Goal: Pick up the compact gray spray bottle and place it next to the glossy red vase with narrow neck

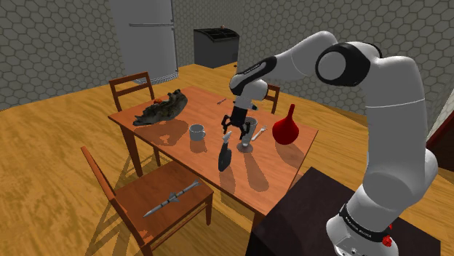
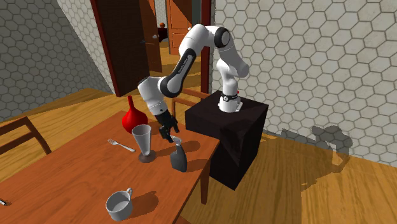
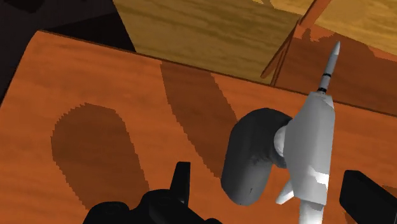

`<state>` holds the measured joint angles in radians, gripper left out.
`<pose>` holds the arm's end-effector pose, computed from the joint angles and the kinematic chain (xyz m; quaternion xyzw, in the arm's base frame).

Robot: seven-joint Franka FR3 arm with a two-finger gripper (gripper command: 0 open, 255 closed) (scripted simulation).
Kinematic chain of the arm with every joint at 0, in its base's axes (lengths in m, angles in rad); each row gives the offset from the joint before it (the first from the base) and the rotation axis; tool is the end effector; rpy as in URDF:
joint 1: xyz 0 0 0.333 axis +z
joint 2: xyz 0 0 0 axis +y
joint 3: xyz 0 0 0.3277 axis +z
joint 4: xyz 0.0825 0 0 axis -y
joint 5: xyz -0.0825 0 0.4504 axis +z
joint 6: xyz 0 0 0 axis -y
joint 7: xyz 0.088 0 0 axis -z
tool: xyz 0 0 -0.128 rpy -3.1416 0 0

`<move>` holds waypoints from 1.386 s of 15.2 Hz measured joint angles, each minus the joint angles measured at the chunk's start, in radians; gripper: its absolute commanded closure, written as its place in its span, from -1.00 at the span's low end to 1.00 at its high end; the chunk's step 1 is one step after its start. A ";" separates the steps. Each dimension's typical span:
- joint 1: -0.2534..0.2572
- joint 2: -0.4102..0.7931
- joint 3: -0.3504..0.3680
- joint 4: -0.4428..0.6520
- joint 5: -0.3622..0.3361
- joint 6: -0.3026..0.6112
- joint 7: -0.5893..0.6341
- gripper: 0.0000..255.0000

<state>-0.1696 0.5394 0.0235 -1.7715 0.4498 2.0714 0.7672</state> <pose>0.6843 -0.0705 0.1894 -0.8099 0.5433 0.1686 0.1428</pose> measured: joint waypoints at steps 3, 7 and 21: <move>-0.018 0.099 0.006 0.049 0.058 0.022 0.031 -1.00; -0.031 0.206 0.015 0.115 0.108 0.041 0.062 -1.00; -0.015 0.260 0.030 0.111 0.130 0.103 0.055 1.00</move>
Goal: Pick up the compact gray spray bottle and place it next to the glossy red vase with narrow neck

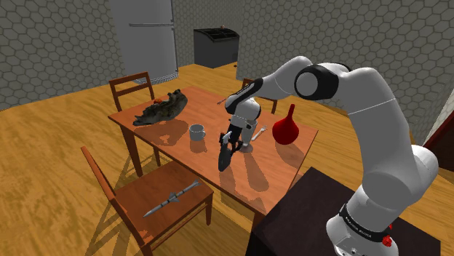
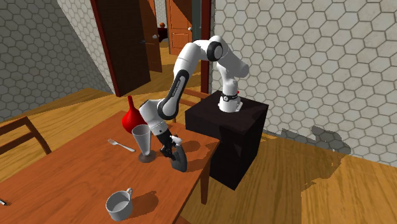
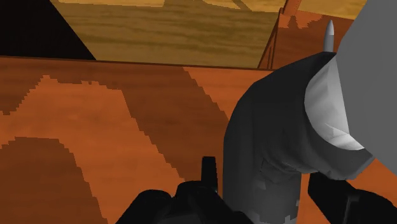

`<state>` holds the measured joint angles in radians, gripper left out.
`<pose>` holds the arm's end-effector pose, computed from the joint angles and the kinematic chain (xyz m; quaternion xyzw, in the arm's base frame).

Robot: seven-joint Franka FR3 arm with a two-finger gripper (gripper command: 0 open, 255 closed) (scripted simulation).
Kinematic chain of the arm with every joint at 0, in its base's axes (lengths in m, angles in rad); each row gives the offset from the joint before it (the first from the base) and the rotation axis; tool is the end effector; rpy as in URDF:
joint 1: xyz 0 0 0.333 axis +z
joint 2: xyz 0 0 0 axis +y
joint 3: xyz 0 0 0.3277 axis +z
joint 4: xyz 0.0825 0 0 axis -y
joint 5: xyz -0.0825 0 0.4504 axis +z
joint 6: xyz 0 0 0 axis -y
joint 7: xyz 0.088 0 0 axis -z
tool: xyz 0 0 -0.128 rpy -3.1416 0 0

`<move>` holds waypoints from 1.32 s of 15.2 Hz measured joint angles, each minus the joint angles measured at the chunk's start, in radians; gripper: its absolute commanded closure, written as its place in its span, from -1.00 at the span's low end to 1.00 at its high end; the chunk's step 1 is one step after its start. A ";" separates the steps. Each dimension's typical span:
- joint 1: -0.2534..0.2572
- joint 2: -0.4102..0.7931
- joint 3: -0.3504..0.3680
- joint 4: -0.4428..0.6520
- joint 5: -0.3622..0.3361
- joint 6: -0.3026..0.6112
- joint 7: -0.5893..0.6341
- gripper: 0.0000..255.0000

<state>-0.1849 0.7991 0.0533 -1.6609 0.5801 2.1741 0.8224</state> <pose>0.6942 -0.0622 0.0646 -0.7461 0.6097 0.2075 0.1690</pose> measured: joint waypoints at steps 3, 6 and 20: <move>0.000 0.000 0.000 0.000 0.000 0.000 0.000 1.00; 0.000 0.000 0.000 0.000 0.000 0.000 0.000 1.00; 0.003 -0.106 -0.008 -0.035 -0.015 -0.062 0.039 1.00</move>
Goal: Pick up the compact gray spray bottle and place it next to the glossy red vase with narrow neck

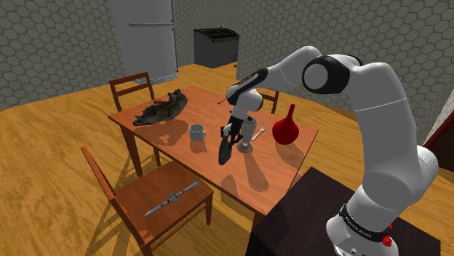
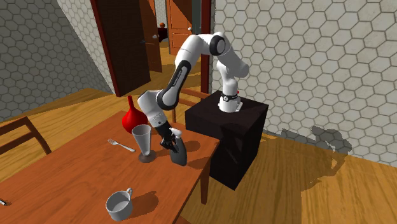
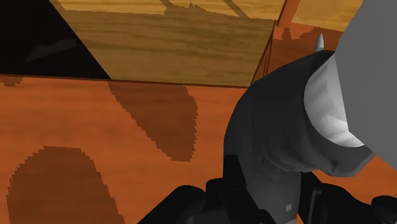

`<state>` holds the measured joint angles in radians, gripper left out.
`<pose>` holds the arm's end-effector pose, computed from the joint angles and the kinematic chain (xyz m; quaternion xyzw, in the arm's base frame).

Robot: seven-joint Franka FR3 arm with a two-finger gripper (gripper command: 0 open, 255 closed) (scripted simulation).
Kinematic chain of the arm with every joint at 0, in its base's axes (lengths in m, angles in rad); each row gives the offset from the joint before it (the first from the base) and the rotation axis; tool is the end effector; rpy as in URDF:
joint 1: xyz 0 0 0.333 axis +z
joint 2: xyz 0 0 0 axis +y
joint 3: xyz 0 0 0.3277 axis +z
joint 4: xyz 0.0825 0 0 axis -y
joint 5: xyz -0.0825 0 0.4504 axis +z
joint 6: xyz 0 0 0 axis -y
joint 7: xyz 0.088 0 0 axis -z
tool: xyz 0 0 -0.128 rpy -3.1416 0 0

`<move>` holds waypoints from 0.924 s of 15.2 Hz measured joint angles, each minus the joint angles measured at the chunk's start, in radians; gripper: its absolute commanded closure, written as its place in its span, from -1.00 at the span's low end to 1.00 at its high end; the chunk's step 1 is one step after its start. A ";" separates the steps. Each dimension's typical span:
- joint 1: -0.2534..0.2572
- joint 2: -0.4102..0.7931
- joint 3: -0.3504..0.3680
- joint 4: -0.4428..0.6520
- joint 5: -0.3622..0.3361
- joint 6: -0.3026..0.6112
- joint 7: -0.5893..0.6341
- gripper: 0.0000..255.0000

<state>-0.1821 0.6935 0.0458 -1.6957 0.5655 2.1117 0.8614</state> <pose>0.6964 -0.0618 0.1209 -0.7462 0.6096 0.2074 0.1691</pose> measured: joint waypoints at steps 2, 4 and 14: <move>-0.001 -0.017 -0.002 0.002 -0.005 -0.017 0.008 1.00; -0.001 -0.038 -0.004 -0.004 -0.008 -0.032 0.017 1.00; -0.002 -0.126 -0.011 -0.006 -0.025 -0.109 0.059 1.00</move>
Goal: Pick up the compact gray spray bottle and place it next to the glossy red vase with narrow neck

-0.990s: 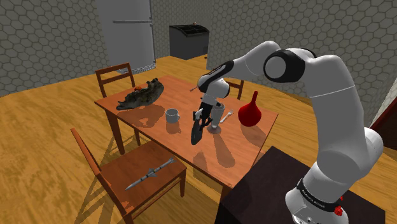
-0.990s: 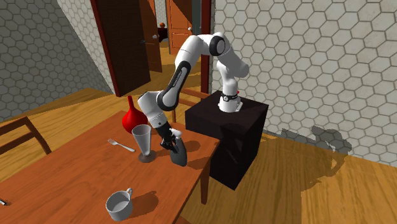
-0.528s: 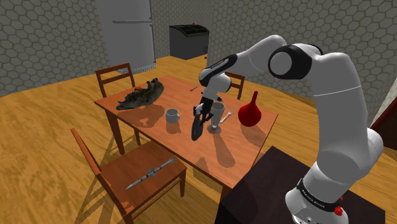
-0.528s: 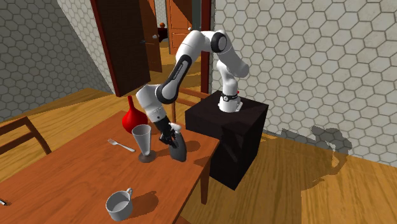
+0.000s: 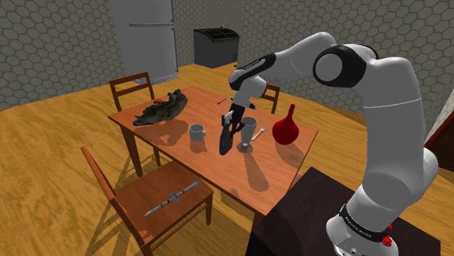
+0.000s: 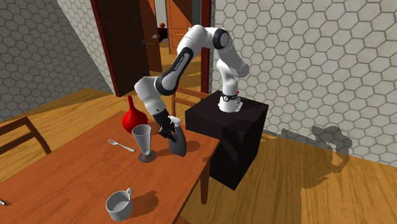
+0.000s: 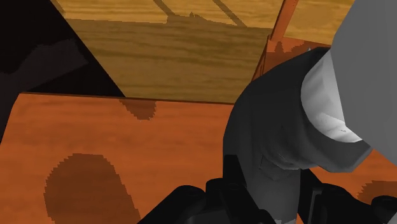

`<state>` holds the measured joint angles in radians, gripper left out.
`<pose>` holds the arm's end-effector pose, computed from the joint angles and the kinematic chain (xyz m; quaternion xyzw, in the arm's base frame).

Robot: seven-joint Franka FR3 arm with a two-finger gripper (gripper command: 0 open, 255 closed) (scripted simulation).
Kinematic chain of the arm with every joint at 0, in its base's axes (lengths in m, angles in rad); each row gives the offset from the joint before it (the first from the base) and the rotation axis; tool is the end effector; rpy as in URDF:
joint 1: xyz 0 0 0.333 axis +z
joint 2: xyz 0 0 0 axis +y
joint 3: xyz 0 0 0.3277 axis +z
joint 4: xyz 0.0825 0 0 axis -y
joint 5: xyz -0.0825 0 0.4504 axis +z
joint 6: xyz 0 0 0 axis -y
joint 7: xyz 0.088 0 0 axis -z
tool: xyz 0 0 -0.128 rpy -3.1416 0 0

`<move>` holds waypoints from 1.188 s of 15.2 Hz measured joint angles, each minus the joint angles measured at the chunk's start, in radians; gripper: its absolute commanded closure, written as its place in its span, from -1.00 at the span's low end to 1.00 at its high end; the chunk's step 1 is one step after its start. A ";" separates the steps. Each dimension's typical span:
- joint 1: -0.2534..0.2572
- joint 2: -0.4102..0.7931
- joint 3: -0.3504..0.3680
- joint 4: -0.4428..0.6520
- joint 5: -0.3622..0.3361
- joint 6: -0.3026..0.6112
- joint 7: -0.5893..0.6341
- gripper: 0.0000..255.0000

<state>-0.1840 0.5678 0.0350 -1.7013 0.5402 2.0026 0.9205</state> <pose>0.7006 -0.0653 0.2015 -0.7462 0.6096 0.2075 0.1691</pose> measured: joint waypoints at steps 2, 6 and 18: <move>0.000 -0.015 -0.001 0.006 -0.004 -0.019 0.011 1.00; 0.000 -0.049 -0.003 0.007 -0.010 -0.050 0.029 1.00; -0.004 -0.122 -0.008 0.054 -0.028 -0.157 0.084 1.00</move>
<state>-0.1875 0.4459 0.0275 -1.6475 0.5120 1.8453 1.0047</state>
